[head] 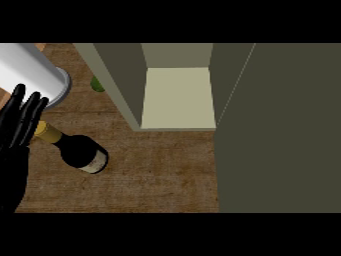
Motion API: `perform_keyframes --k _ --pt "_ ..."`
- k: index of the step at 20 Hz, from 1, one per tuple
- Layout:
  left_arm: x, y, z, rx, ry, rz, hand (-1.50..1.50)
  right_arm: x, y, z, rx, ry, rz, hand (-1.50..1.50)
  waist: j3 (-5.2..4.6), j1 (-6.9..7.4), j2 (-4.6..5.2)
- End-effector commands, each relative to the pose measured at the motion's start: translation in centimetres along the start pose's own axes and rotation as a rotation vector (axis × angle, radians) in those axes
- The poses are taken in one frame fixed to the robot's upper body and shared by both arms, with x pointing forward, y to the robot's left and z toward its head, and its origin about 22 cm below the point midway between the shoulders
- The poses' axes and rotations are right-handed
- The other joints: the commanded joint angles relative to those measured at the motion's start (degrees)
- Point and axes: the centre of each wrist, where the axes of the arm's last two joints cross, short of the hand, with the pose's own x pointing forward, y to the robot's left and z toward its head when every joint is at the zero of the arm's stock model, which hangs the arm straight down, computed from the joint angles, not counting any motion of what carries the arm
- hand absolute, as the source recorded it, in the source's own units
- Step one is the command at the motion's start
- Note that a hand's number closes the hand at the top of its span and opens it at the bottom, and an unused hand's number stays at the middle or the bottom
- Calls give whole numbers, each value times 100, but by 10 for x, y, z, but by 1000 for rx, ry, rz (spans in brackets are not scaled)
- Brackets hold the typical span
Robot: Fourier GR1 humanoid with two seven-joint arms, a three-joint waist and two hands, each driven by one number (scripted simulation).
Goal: Pick up the wine, place it into the cabinet and close the cabinet
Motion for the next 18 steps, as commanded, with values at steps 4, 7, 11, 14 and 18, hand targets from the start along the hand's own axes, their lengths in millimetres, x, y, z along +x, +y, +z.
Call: perform_keyframes --k 4,7,11,14,18 --pt "13 26 -22 16 -20 89 -150 32 -10 15 110 7 23 -150 -125 -23 4" --pt "-18 7 -7 44 195 389 -150 2 8 31 292 153 -153 -150 -130 10 36" --pt "13 29 -15 54 239 443 -150 32 -1 40 365 198 -197 -150 -120 -4 -20" --pt "46 43 -2 53 254 455 -150 66 2 52 373 201 -201 -150 -124 20 -27" --pt "82 53 -13 71 249 474 -150 96 -3 58 369 194 -217 -150 -122 -8 -15"
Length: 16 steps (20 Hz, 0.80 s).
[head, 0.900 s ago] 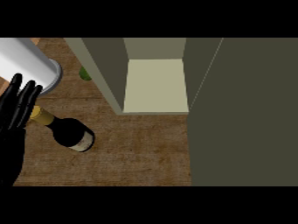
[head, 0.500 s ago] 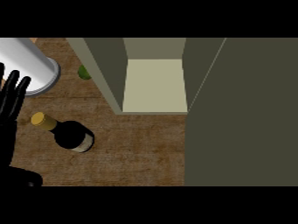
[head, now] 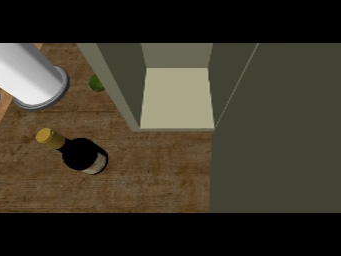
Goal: Pick up the wine, place it into the cabinet and close the cabinet
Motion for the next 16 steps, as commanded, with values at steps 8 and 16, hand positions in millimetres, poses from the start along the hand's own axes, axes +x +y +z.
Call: perform_keyframes --k 8,16 --pt "54 -4 18 20 44 17 -150 48 12 27 44 1 -31 -150 -2 -9 2" --pt "77 -12 9 52 37 31 -150 56 25 29 42 -17 -50 -150 -1 -39 -13"
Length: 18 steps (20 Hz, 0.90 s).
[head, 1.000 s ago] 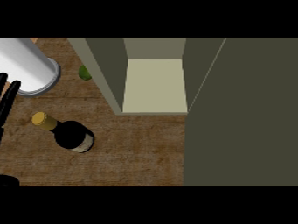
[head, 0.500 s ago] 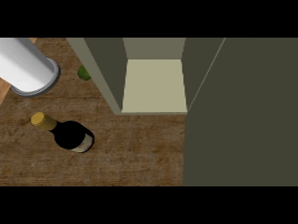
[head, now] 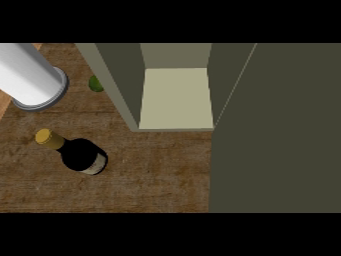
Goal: Pick up the wine, place it into the cabinet and close the cabinet
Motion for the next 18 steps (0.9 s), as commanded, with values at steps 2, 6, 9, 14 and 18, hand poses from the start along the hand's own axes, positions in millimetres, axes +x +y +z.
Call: perform_keyframes --k 2,6,9,14,18 --pt "20 -9 28 -39 -39 12 -150 48 17 25 23 -73 -4 -150 -2 46 -5" --pt "28 -15 20 -19 -71 16 -150 54 27 26 23 -96 -26 -150 -2 -12 -15" --pt "31 0 23 -7 -70 25 -150 54 26 27 9 -85 -19 -150 -7 23 -16" --pt "18 5 28 36 -94 -14 -150 48 24 34 11 -77 -14 -150 1 -43 -11" --pt "12 16 15 84 -78 -42 -150 53 19 29 21 -97 -21 -150 -1 -35 12"
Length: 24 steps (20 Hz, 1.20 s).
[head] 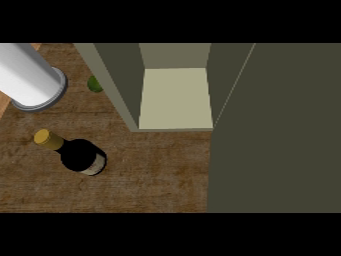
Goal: Pick up the wine, place it into the cabinet and close the cabinet
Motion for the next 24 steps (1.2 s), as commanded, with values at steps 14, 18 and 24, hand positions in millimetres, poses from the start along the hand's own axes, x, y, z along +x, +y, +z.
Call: perform_keyframes --k 14,18,24 --pt "-69 41 -13 34 66 -123 -150 29 6 26 25 -105 -70 -150 4 -32 36" --pt "-116 63 -24 32 117 -96 -150 27 9 28 40 -89 -70 -150 -3 -61 45" --pt "-151 83 -20 135 55 -197 -150 26 3 27 40 -91 -68 -150 -2 -13 42"
